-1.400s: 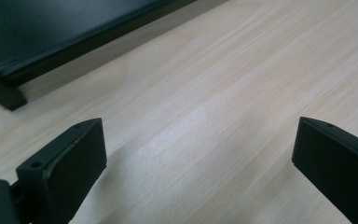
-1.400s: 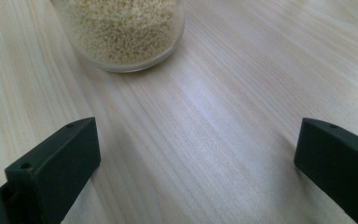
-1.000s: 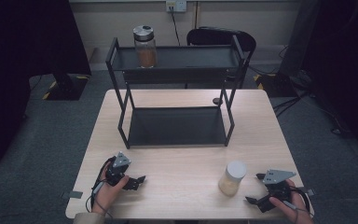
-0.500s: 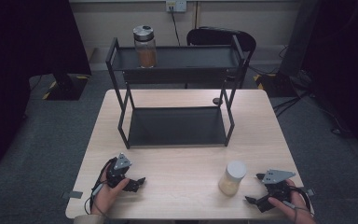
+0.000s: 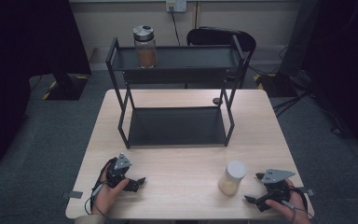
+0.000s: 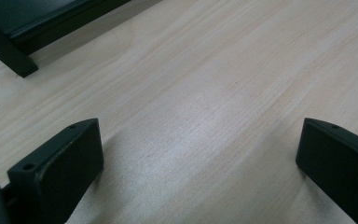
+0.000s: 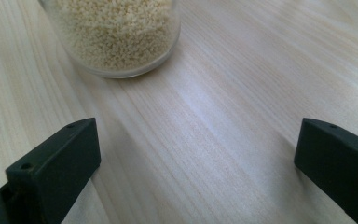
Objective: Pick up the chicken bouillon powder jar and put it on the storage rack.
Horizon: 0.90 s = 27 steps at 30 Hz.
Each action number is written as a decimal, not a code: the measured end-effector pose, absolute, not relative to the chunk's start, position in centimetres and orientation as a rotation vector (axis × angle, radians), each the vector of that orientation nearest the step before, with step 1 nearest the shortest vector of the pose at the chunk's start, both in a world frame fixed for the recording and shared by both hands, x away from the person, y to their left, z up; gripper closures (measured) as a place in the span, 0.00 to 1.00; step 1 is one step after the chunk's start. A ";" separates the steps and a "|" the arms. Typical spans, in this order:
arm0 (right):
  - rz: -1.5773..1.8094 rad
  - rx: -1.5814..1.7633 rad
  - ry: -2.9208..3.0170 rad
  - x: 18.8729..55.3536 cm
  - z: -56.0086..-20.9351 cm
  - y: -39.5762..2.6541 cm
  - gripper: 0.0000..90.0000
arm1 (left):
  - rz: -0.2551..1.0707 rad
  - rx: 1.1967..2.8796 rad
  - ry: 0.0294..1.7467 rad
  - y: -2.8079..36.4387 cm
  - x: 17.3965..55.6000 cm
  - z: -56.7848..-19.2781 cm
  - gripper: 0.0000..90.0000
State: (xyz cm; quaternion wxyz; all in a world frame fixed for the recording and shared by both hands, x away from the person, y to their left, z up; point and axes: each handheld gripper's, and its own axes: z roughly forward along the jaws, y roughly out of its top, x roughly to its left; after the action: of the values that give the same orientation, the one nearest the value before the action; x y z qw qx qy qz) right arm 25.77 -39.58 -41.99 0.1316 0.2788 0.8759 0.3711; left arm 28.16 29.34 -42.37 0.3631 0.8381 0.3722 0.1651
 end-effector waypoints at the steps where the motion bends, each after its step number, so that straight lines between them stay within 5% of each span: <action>1: 1.080 0.809 2.544 25.8 -42.0 -39.6 0.00 | 0.425 2.157 0.958 29.3 28.2 -42.4 0.00; 27: 1.237 0.693 2.529 25.8 -39.4 -37.4 0.01 | 0.426 2.157 0.958 29.3 28.1 -42.4 0.00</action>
State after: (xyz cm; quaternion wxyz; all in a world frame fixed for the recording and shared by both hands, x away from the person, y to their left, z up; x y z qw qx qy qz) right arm 25.81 -37.36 -39.41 0.1207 0.2371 0.8660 0.4234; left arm 28.15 29.33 -42.38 0.3631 0.8380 0.3723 0.1653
